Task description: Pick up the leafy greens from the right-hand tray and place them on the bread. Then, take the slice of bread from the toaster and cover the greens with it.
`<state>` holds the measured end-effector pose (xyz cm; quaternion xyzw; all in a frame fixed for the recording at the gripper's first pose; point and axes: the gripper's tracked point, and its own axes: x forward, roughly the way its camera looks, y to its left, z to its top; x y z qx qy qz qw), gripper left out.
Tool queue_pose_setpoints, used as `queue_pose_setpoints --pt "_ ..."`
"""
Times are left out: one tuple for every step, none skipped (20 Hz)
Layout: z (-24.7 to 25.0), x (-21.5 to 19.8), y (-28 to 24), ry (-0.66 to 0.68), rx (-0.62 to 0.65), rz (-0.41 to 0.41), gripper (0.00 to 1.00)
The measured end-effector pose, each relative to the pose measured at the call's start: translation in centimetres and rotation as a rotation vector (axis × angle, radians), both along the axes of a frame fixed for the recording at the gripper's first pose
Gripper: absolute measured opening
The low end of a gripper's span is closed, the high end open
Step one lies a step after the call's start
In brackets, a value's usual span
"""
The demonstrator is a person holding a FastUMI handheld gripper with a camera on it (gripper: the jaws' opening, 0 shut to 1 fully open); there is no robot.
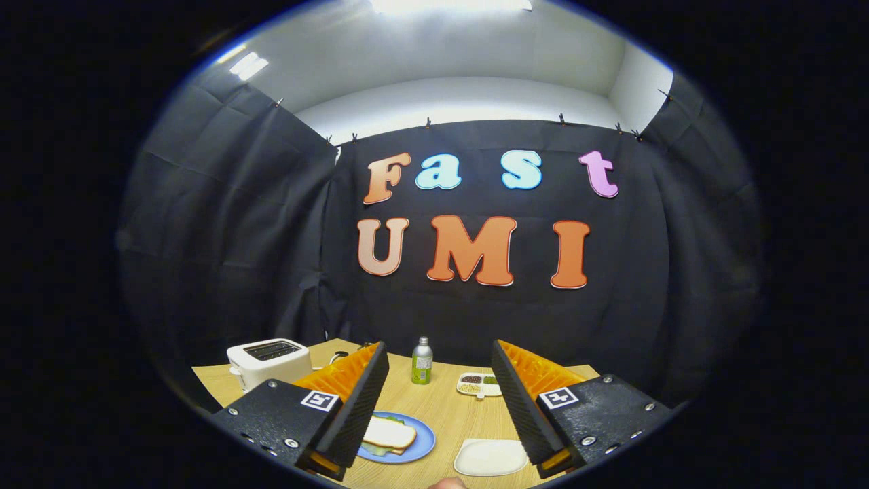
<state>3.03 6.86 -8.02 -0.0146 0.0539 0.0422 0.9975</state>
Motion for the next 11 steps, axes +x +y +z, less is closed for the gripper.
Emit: queue_pose_setpoints --pt "0.2 -0.4 -0.3 -0.007 0.008 -0.007 0.92" --pt "0.5 -0.7 -0.6 -0.020 0.013 -0.017 0.92" --pt "1.0 -1.0 -1.0 -0.039 0.014 -0.027 0.92" --pt "1.7 -1.3 -1.3 -0.061 0.015 -0.036 0.92" --pt "2.2 -1.5 -1.5 -0.080 0.017 -0.041 0.92" --pt "2.6 -1.9 -1.5 -0.088 0.019 -0.038 0.92" --pt "2.7 -2.0 -1.5 -0.089 0.022 -0.036 0.92" --pt "2.9 -2.2 -1.5 -0.089 0.023 -0.034 0.92" --pt "3.1 -2.2 -1.6 -0.093 0.023 -0.034 0.92" --pt "3.3 -2.3 -1.7 -0.097 0.022 -0.036 0.92" --pt "3.5 -2.3 -1.7 -0.099 0.020 -0.034 0.92"
